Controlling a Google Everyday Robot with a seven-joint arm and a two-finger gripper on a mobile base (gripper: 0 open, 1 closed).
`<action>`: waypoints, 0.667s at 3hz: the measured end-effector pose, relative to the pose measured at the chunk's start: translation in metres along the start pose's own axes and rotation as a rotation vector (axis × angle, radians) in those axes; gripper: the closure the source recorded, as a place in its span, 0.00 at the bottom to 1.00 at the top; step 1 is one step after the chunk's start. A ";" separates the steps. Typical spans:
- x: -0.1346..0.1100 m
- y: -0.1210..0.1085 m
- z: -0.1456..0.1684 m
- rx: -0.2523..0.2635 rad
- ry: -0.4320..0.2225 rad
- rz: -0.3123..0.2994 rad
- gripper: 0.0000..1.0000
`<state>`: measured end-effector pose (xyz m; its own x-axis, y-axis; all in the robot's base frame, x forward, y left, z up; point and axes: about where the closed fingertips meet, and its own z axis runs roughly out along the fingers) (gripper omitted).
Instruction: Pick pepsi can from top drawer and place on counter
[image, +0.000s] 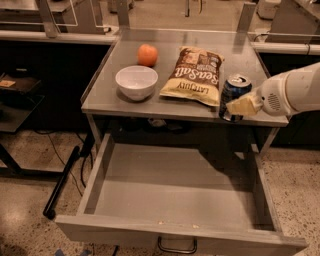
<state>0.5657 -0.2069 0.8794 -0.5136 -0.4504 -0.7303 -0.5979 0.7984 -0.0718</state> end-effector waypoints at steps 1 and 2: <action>-0.017 -0.047 -0.019 0.113 0.017 0.012 1.00; -0.017 -0.048 -0.019 0.113 0.017 0.013 1.00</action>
Offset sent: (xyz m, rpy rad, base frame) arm 0.0209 -0.0238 0.0158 -0.0212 -0.0080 -0.0665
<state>0.5912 -0.2450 0.9080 -0.5320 -0.4458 -0.7199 -0.5185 0.8437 -0.1393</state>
